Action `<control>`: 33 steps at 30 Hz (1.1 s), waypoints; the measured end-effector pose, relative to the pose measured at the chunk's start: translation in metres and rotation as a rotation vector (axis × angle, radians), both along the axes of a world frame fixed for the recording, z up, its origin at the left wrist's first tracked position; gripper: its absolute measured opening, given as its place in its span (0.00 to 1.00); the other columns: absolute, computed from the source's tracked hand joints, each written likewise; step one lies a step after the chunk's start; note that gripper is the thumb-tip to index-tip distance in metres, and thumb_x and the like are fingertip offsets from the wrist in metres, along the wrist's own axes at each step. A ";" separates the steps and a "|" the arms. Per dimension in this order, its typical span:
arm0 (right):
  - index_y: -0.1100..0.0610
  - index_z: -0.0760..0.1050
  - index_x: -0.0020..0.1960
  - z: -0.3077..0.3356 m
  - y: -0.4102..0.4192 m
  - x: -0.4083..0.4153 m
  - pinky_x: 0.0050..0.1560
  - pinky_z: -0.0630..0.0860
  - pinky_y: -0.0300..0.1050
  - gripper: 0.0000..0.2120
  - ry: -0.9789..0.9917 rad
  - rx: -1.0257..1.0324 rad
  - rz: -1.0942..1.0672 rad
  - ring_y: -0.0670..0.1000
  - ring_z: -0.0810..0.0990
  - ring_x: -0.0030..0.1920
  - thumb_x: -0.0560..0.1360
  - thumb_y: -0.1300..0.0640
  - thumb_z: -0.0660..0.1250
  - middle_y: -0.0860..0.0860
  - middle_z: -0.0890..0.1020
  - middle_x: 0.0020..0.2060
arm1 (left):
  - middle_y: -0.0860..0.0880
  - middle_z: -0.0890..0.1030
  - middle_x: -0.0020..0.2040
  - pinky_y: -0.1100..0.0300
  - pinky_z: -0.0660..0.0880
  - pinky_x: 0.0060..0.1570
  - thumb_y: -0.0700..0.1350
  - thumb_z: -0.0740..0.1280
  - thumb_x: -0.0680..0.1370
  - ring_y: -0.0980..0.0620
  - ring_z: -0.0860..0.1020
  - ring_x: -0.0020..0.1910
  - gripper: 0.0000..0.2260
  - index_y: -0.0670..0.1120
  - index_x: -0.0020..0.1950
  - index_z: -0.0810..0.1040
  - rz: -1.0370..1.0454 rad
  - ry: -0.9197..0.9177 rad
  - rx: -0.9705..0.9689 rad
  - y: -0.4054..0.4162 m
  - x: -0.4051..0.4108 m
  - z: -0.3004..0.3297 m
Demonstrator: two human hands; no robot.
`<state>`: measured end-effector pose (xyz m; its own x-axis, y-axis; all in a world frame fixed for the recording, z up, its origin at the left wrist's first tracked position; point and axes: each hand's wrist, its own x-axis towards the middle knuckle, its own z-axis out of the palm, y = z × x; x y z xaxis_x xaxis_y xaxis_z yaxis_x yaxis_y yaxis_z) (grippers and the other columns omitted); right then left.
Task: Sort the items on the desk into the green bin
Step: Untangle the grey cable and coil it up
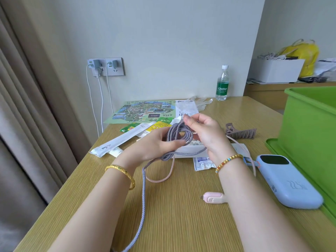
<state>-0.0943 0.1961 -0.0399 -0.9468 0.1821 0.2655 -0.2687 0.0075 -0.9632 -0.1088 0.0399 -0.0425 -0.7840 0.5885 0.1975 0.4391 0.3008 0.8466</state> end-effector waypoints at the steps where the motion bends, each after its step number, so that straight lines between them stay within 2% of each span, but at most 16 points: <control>1: 0.53 0.71 0.35 0.000 -0.001 0.000 0.37 0.72 0.40 0.12 -0.012 -0.004 0.033 0.45 0.73 0.33 0.74 0.51 0.67 0.48 0.74 0.31 | 0.52 0.77 0.38 0.64 0.69 0.38 0.49 0.67 0.74 0.56 0.73 0.36 0.07 0.47 0.49 0.76 0.004 0.007 -0.018 0.000 0.001 0.001; 4: 0.55 0.70 0.40 -0.003 -0.004 0.000 0.39 0.75 0.42 0.11 -0.051 0.021 0.077 0.51 0.74 0.36 0.76 0.49 0.65 0.55 0.74 0.36 | 0.49 0.75 0.37 0.58 0.68 0.39 0.43 0.60 0.79 0.52 0.72 0.36 0.08 0.39 0.50 0.74 0.056 0.030 -0.090 -0.001 0.000 0.004; 7: 0.59 0.71 0.41 -0.002 -0.005 0.000 0.40 0.71 0.47 0.12 0.020 0.070 -0.043 0.52 0.70 0.37 0.76 0.50 0.64 0.57 0.71 0.35 | 0.45 0.78 0.38 0.54 0.73 0.40 0.49 0.58 0.80 0.47 0.77 0.35 0.14 0.37 0.52 0.72 0.130 0.009 -0.096 0.005 0.002 0.002; 9: 0.58 0.69 0.38 -0.001 -0.004 0.001 0.35 0.67 0.41 0.13 0.081 0.132 -0.139 0.50 0.67 0.33 0.76 0.51 0.65 0.53 0.69 0.30 | 0.47 0.78 0.35 0.57 0.71 0.40 0.51 0.59 0.80 0.48 0.74 0.35 0.16 0.36 0.49 0.72 0.213 0.124 -0.151 0.006 0.001 0.001; 11: 0.57 0.68 0.34 -0.001 -0.003 0.002 0.31 0.67 0.38 0.15 0.127 0.229 -0.238 0.47 0.67 0.29 0.75 0.50 0.66 0.48 0.68 0.26 | 0.53 0.76 0.33 0.64 0.67 0.34 0.50 0.59 0.80 0.56 0.72 0.32 0.14 0.40 0.45 0.74 0.255 0.213 -0.161 0.002 -0.001 0.002; 13: 0.56 0.67 0.32 0.000 -0.003 0.002 0.31 0.70 0.44 0.16 0.153 0.279 -0.299 0.42 0.69 0.23 0.74 0.50 0.67 0.44 0.68 0.21 | 0.55 0.79 0.32 0.70 0.67 0.28 0.48 0.58 0.80 0.61 0.72 0.27 0.11 0.44 0.43 0.75 0.248 0.131 -0.050 -0.002 -0.002 0.005; 15: 0.56 0.66 0.32 0.002 -0.005 0.004 0.30 0.72 0.49 0.17 0.162 0.247 -0.285 0.40 0.71 0.18 0.75 0.51 0.67 0.43 0.67 0.17 | 0.52 0.82 0.32 0.71 0.68 0.25 0.47 0.57 0.81 0.60 0.75 0.25 0.11 0.47 0.41 0.75 0.257 0.001 0.066 -0.005 -0.003 0.008; 17: 0.58 0.70 0.33 0.001 -0.005 0.003 0.28 0.72 0.47 0.15 0.174 0.246 -0.273 0.39 0.72 0.17 0.75 0.52 0.66 0.42 0.67 0.16 | 0.51 0.82 0.30 0.70 0.68 0.22 0.46 0.57 0.80 0.56 0.76 0.23 0.12 0.46 0.40 0.75 0.279 -0.093 0.143 -0.005 -0.003 0.011; 19: 0.60 0.77 0.39 -0.002 -0.005 0.002 0.29 0.73 0.46 0.12 0.177 0.336 -0.267 0.38 0.73 0.20 0.76 0.53 0.64 0.42 0.68 0.17 | 0.49 0.82 0.28 0.67 0.74 0.23 0.45 0.57 0.80 0.52 0.76 0.21 0.11 0.43 0.42 0.75 0.307 -0.216 0.277 -0.006 -0.004 0.015; 21: 0.60 0.79 0.46 -0.005 -0.007 0.000 0.34 0.76 0.43 0.11 0.161 0.476 -0.227 0.41 0.78 0.28 0.77 0.53 0.62 0.45 0.76 0.24 | 0.47 0.82 0.28 0.61 0.79 0.27 0.45 0.57 0.80 0.50 0.76 0.21 0.12 0.40 0.44 0.75 0.353 -0.351 0.462 -0.008 -0.007 0.018; 23: 0.56 0.78 0.52 -0.010 -0.011 -0.003 0.43 0.79 0.56 0.10 0.105 0.558 -0.140 0.52 0.82 0.41 0.78 0.55 0.60 0.55 0.83 0.39 | 0.46 0.81 0.27 0.59 0.80 0.29 0.45 0.56 0.80 0.50 0.77 0.21 0.12 0.40 0.45 0.75 0.403 -0.474 0.633 -0.009 -0.009 0.019; 24: 0.55 0.78 0.54 -0.011 -0.014 -0.003 0.44 0.78 0.60 0.10 0.077 0.601 -0.105 0.55 0.81 0.42 0.78 0.56 0.59 0.58 0.82 0.43 | 0.46 0.81 0.27 0.59 0.80 0.27 0.46 0.56 0.80 0.51 0.77 0.21 0.12 0.40 0.45 0.75 0.428 -0.526 0.709 -0.009 -0.010 0.018; 26: 0.55 0.76 0.55 -0.014 -0.019 -0.002 0.44 0.77 0.62 0.10 0.034 0.707 -0.035 0.55 0.77 0.36 0.79 0.56 0.59 0.60 0.81 0.42 | 0.46 0.82 0.28 0.59 0.80 0.27 0.47 0.55 0.81 0.52 0.79 0.23 0.13 0.41 0.45 0.75 0.470 -0.595 0.834 -0.009 -0.013 0.017; 29: 0.52 0.75 0.51 -0.016 -0.025 0.001 0.38 0.77 0.54 0.08 -0.020 0.794 0.133 0.54 0.74 0.33 0.79 0.56 0.57 0.54 0.76 0.34 | 0.46 0.83 0.36 0.57 0.80 0.35 0.48 0.53 0.81 0.50 0.81 0.34 0.13 0.44 0.46 0.75 0.501 -0.606 0.899 -0.006 -0.014 0.013; 31: 0.53 0.72 0.54 -0.018 -0.030 0.003 0.30 0.69 0.44 0.07 -0.060 0.868 0.212 0.50 0.72 0.30 0.79 0.56 0.57 0.48 0.70 0.31 | 0.46 0.82 0.43 0.55 0.80 0.39 0.49 0.51 0.82 0.47 0.81 0.39 0.14 0.46 0.48 0.74 0.490 -0.590 0.929 -0.006 -0.017 0.012; 33: 0.55 0.69 0.57 -0.021 -0.035 0.006 0.26 0.68 0.41 0.08 -0.156 0.842 0.320 0.49 0.72 0.25 0.80 0.57 0.56 0.48 0.70 0.30 | 0.46 0.84 0.45 0.55 0.80 0.41 0.51 0.49 0.82 0.46 0.82 0.40 0.15 0.47 0.50 0.73 0.439 -0.567 0.947 -0.009 -0.019 0.013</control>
<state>-0.0886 0.1609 -0.0612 -0.9550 -0.2910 0.0570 -0.2463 0.6718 -0.6985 -0.1274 0.0314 -0.0297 -0.9980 0.0543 -0.0307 -0.0545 -0.5183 0.8534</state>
